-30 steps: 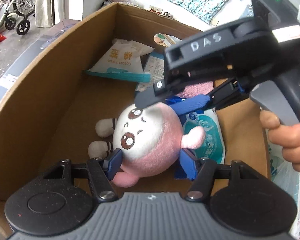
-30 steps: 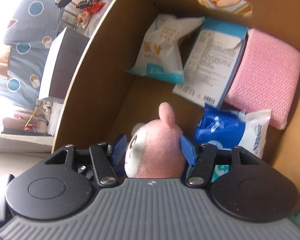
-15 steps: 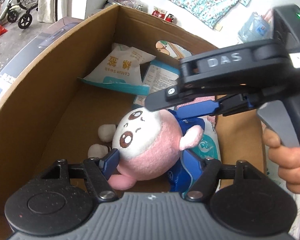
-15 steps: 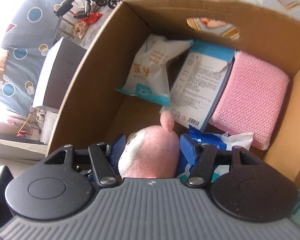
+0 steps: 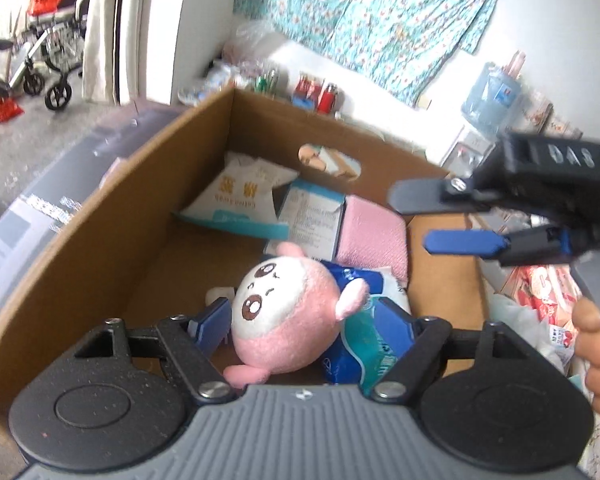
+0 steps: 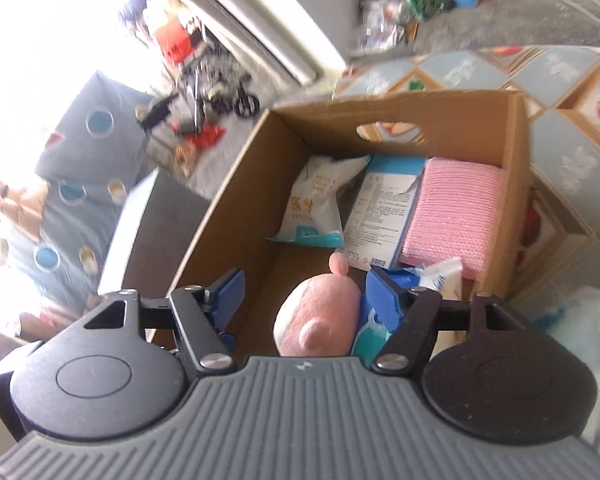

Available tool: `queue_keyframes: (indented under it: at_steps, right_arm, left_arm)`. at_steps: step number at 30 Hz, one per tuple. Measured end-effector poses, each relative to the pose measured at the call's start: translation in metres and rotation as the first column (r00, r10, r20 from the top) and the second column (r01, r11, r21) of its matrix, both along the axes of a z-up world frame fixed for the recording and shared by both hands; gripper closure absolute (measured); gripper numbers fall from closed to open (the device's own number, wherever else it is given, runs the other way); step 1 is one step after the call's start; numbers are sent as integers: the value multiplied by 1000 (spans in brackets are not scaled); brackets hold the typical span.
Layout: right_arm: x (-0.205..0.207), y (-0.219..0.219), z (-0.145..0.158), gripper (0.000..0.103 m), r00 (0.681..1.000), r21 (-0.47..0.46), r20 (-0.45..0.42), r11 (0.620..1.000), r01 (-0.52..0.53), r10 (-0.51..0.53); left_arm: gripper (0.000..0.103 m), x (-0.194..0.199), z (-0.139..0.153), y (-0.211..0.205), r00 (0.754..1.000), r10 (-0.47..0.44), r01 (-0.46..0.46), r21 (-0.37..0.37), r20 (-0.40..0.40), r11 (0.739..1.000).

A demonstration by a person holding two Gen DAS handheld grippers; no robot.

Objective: Organize soft objects
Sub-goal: 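Open the right tool to release the plush toy and withdraw toward the bed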

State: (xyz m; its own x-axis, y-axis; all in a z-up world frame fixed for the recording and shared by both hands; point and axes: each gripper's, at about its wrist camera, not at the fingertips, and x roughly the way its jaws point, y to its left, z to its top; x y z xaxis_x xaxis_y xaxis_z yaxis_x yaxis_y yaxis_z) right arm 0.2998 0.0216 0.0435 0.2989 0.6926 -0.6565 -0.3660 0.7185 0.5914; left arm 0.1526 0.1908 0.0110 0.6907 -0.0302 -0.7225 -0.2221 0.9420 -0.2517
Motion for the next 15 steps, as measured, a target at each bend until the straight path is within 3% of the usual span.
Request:
queue_keyframes:
  at_steps: [7,15]
  right_arm:
    - [-51,-66,18,32,993,-28,72,995,91,-89]
    - [-101,-164,28,31,969,-95,114,969,229,-218]
  left_arm:
    - [22,-37,26,-28,996,-28,27,14,88,1000]
    - [20,-59,39,-95,972,-183,177,52,146,983]
